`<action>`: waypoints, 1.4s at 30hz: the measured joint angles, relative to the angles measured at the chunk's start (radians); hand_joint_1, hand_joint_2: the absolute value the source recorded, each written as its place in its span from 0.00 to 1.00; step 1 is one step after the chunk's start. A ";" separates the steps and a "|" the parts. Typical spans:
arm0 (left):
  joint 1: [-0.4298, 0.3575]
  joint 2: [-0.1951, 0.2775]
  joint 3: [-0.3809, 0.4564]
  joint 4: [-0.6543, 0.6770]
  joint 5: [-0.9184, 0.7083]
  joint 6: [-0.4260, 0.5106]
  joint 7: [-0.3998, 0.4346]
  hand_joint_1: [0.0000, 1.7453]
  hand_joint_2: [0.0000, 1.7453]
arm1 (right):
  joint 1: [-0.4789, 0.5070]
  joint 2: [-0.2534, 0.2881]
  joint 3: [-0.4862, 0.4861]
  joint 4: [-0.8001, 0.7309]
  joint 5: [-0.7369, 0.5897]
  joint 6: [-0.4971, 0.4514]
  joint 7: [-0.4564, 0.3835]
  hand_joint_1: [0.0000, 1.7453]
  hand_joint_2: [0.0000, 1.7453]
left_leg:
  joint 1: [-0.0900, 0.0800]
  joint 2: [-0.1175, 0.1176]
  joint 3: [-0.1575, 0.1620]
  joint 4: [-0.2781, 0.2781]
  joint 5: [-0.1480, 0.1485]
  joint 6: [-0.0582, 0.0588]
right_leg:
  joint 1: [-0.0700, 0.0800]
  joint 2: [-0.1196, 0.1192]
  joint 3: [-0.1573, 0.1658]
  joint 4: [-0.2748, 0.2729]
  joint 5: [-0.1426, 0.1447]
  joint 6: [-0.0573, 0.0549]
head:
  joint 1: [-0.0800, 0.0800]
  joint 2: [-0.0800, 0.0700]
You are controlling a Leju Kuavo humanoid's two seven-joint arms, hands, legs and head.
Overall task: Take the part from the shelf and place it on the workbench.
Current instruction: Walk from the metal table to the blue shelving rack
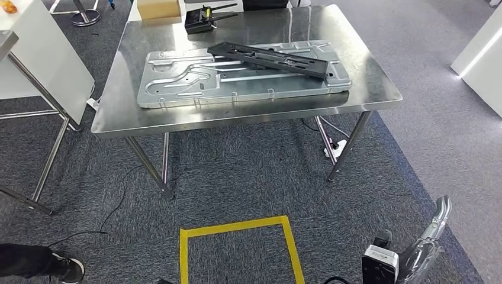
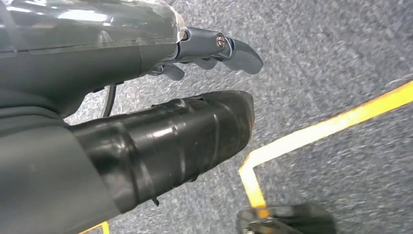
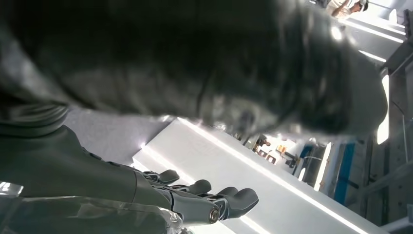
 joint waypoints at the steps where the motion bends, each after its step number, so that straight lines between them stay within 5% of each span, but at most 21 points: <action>1: 0.001 0.000 0.000 0.000 0.000 0.000 -0.001 0.00 0.00 | 0.000 -0.001 0.000 0.000 0.000 0.000 0.001 0.00 0.00 | 0.000 0.000 0.034 -0.037 0.025 0.000 | 0.000 0.001 -0.010 0.005 0.005 0.002 | 0.000 0.000; 3: 0.000 0.000 0.000 0.000 0.000 0.000 -0.002 0.00 0.00 | 0.001 -0.002 0.000 0.000 0.000 0.000 0.002 0.00 0.00 | -0.001 -0.005 0.134 -0.179 0.060 0.006 | 0.000 0.005 -0.026 0.018 0.011 0.008 | 0.000 0.000; 5: -0.001 0.001 0.000 0.000 0.000 0.000 -0.003 0.00 0.00 | 0.000 -0.003 0.000 0.000 -0.001 0.000 0.002 0.00 0.00 | -0.004 -0.010 0.188 -0.270 0.060 0.016 | 0.002 0.008 -0.037 0.029 0.017 0.018 | 0.000 0.000; 9: 0.001 0.000 0.004 0.000 0.000 0.001 -0.002 0.00 0.00 | 0.002 -0.007 0.000 0.000 -0.004 0.000 0.006 0.00 0.00 | -0.001 0.002 0.181 -0.292 0.070 0.045 | 0.003 0.016 -0.050 0.046 0.017 0.041 | 0.002 0.000; 13: 0.001 -0.001 0.008 0.000 0.000 0.001 -0.003 0.00 0.00 | 0.004 -0.013 0.000 0.000 -0.006 0.000 0.010 0.00 0.00 | 0.002 0.029 0.165 -0.294 0.086 0.064 | -0.006 0.017 -0.140 0.256 -0.106 0.059 | 0.003 0.000; 15: 0.003 -0.001 0.009 0.000 0.000 0.001 -0.003 0.00 0.00 | 0.007 -0.017 0.000 0.001 -0.006 0.000 0.011 0.00 0.00 | 0.002 0.045 0.157 -0.292 0.090 0.063 | -0.010 0.015 -0.151 0.300 -0.110 0.064 | 0.003 0.000; 17: 0.002 -0.001 0.010 0.000 0.000 0.001 -0.003 0.00 0.00 | 0.008 -0.018 0.000 0.002 -0.007 0.000 0.011 0.00 0.00 | 0.002 0.061 0.156 -0.289 0.090 0.060 | -0.012 0.000 -0.088 0.200 -0.053 0.063 | 0.003 0.000; 19: 0.002 -0.001 0.010 0.000 0.000 0.001 -0.003 0.00 0.00 | 0.007 -0.019 0.001 0.001 -0.007 0.000 0.012 0.00 0.00 | -0.002 0.076 0.158 -0.286 0.088 0.053 | -0.006 -0.039 -0.018 0.070 -0.014 0.054 | 0.003 0.000; 21: 0.002 -0.001 0.011 0.000 0.000 0.001 -0.003 0.00 0.00 | 0.006 -0.020 0.001 0.001 -0.007 0.000 0.012 0.00 0.00 | -0.007 0.092 0.159 -0.285 0.086 0.041 | 0.004 -0.056 -0.001 0.024 -0.010 0.042 | 0.002 0.000; 23: 0.000 -0.001 0.011 0.000 0.000 0.001 -0.003 0.00 0.00 | 0.008 -0.020 0.002 0.001 -0.007 0.000 0.012 0.00 0.00 | -0.006 0.104 0.159 -0.282 0.082 0.029 | 0.003 -0.034 -0.007 0.022 -0.004 0.030 | 0.001 0.000; 25: -0.003 -0.001 0.012 0.000 -0.001 0.001 -0.003 0.00 0.00 | 0.008 -0.021 0.002 0.001 -0.007 -0.001 0.013 0.00 0.00 | -0.003 0.073 0.145 -0.245 0.052 0.019 | -0.002 -0.014 -0.009 0.016 0.003 0.017 | 0.001 0.000; 28: 0.001 -0.001 0.013 0.000 -0.001 0.001 -0.003 0.00 0.00 | 0.007 -0.022 0.005 0.001 -0.007 -0.001 0.013 0.00 0.00 | 0.000 0.012 0.067 -0.070 -0.045 0.012 | -0.002 0.015 -0.016 0.014 0.011 0.004 | 0.001 0.000; 30: 0.006 -0.001 0.014 0.000 -0.001 0.000 -0.002 0.00 0.00 | 0.008 -0.022 0.006 0.002 -0.009 0.000 0.014 0.00 0.00 | 0.000 0.004 0.034 -0.001 -0.054 0.011 | -0.001 0.041 -0.020 0.018 0.012 0.003 | 0.001 0.000; 32: 0.007 -0.001 0.015 0.000 -0.001 0.000 -0.002 0.00 0.00 | 0.009 -0.022 0.006 0.003 -0.013 0.000 0.015 0.00 0.00 | 0.001 -0.006 0.069 -0.079 0.010 0.014 | -0.001 0.069 -0.023 0.027 0.011 0.005 | 0.001 0.000; 34: 0.007 -0.001 0.015 0.000 -0.001 0.000 -0.002 0.00 0.00 | 0.009 -0.022 0.005 0.003 -0.017 0.000 0.015 0.00 0.00 | 0.004 -0.051 0.123 -0.204 0.063 0.019 | -0.001 0.092 -0.030 0.040 0.008 0.011 | 0.001 0.000; 36: 0.006 -0.001 0.016 0.000 -0.002 0.000 -0.002 0.00 0.00 | 0.009 -0.022 0.005 0.003 -0.020 -0.001 0.014 0.00 0.00 | 0.004 -0.083 0.140 -0.253 0.070 0.023 | -0.003 0.113 -0.042 0.049 0.009 0.023 | 0.001 0.000; 38: 0.005 -0.001 0.016 0.000 -0.002 0.000 -0.002 0.00 0.00 | 0.013 -0.022 0.003 0.002 -0.025 -0.001 0.012 0.00 0.00 | 0.002 -0.065 0.141 -0.259 0.075 0.032 | -0.005 0.131 -0.050 0.049 0.014 0.036 | 0.001 0.000; 40: 0.004 -0.001 0.017 0.000 -0.002 0.000 -0.003 0.00 0.00 | 0.016 -0.023 -0.002 0.001 -0.031 -0.001 0.010 0.00 0.00 | 0.005 -0.040 0.144 -0.270 0.083 0.046 | -0.004 0.102 -0.064 0.073 -0.002 0.046 | 0.002 0.000; 42: 0.005 -0.002 0.017 0.000 -0.002 0.000 -0.005 0.00 0.00 | 0.018 -0.023 -0.010 0.000 -0.040 -0.001 0.005 0.00 0.00 | 0.006 -0.013 0.145 -0.275 0.087 0.055 | -0.003 0.048 -0.108 0.168 -0.058 0.054 | 0.004 0.000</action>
